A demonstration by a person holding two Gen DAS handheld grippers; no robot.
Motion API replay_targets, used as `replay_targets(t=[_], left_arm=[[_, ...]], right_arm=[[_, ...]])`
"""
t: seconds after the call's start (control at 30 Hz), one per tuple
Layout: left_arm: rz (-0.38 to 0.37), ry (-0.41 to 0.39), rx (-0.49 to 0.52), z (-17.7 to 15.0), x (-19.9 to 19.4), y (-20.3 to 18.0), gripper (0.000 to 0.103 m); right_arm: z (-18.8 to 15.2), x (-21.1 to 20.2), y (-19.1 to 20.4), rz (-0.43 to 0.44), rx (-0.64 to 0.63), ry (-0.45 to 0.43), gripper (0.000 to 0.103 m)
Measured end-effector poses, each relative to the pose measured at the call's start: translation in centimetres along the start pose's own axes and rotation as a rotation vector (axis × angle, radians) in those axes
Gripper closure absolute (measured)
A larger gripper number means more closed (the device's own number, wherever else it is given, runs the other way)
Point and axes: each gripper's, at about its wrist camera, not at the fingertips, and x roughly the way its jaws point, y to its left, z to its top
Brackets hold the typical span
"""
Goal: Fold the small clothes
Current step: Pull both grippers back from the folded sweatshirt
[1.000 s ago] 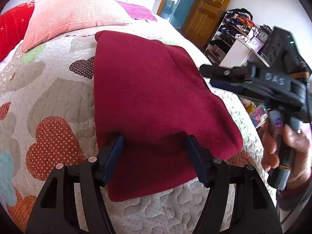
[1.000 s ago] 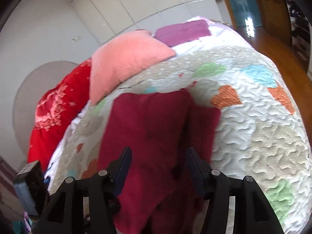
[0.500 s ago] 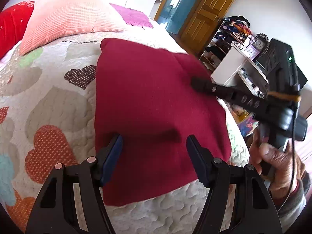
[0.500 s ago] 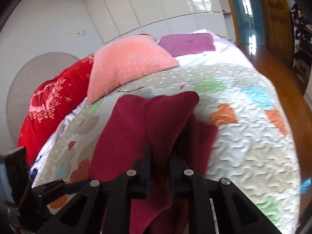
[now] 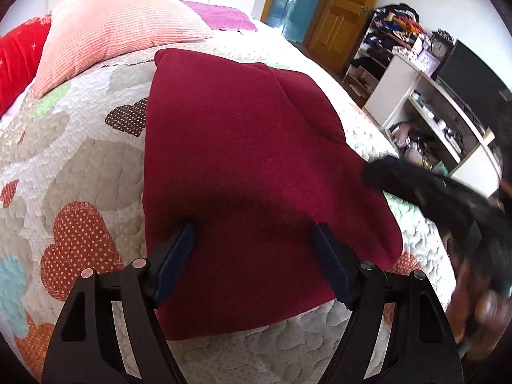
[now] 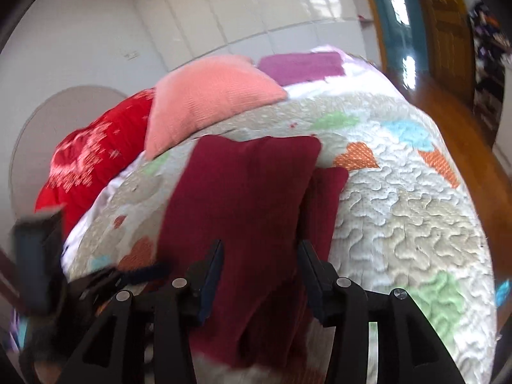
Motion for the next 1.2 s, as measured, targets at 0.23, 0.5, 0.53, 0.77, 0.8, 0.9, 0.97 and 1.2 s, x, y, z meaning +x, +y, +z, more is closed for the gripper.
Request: replay_targets(t=[0.23,0.5,0.53,0.77,0.8,0.9,0.97,1.2], left_arm=[[0.001,-0.021,-0.065,-1.0,-1.0,0.3,0.026],[0.033,-0.049,-0.086,-2.3,-3.4,0.6,0.026],[0.048,-0.059,-0.087,-2.6,-3.7,0.5,0.026],[0.145,-0.161,-0.025,-3.5,-5.4,-0.5,0.026],[0.153,-0.178,-0.024,-3.7,-5.7,-0.6,0.026],[0.168,-0.212,-0.023,-3.8,-6.2,-0.4,0.026],[0.172,-0.224,-0.021,-3.9,-6.4,-0.3,0.026],[0.174,-0.241,-0.002,-4.9,-7.3,-0.5,0.026]], right_arm=[[-4.0,1.9,-0.7,-0.086,-0.006,0.1,0.057],[-5.1,-2.5,-1.6,-0.005,0.083,-0.009,0.057],[-5.3,-2.8,-1.5,-0.017,0.078,0.0,0.057],[-6.7,-3.9,-1.2,-0.031,0.092,0.0,0.054],[-6.8,-4.2,-1.0,-0.037,0.088,-0.008,0.053],[-6.9,-5.1,-0.7,-0.061,0.069,-0.03,0.053],[-6.9,-5.5,-0.6,-0.078,0.057,-0.035,0.053],[-7.1,-6.3,-0.2,-0.076,0.058,-0.042,0.045]])
